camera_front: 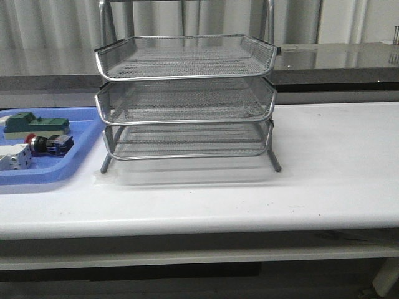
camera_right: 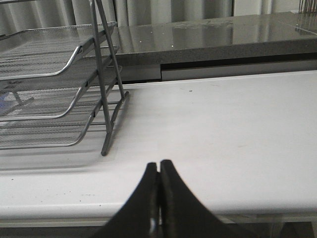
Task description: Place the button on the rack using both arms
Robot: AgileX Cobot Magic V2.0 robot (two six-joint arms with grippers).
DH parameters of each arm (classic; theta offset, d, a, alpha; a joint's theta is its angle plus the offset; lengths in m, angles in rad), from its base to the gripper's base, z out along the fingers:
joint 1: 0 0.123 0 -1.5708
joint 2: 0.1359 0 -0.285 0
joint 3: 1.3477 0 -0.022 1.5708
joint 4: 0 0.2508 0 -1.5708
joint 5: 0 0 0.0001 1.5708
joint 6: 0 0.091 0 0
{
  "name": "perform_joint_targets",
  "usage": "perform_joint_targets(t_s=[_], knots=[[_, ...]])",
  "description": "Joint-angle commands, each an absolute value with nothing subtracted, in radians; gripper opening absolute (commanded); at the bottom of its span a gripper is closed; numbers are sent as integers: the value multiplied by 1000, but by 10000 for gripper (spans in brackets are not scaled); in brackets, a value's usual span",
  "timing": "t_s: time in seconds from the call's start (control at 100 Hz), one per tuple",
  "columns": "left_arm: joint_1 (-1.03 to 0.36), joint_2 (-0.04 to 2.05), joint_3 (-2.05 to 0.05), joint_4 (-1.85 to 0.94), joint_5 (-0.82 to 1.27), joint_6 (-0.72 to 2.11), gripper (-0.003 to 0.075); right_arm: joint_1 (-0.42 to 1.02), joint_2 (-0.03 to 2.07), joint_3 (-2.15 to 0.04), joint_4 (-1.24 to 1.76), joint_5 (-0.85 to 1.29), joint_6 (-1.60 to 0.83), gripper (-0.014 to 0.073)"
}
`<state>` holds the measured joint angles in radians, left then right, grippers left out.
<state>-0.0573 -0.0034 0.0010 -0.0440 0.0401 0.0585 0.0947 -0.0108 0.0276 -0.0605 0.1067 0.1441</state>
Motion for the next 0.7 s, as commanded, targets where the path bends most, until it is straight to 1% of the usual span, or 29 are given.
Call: perform_joint_targets(t_s=[0.0,0.69], knots=[[-56,-39,47,-50,-40,48,-20,88,-24,10,-58,22,133,-57],[-56,-39,47,-50,-40,48,-20,88,-24,10,-58,6,133,-57]])
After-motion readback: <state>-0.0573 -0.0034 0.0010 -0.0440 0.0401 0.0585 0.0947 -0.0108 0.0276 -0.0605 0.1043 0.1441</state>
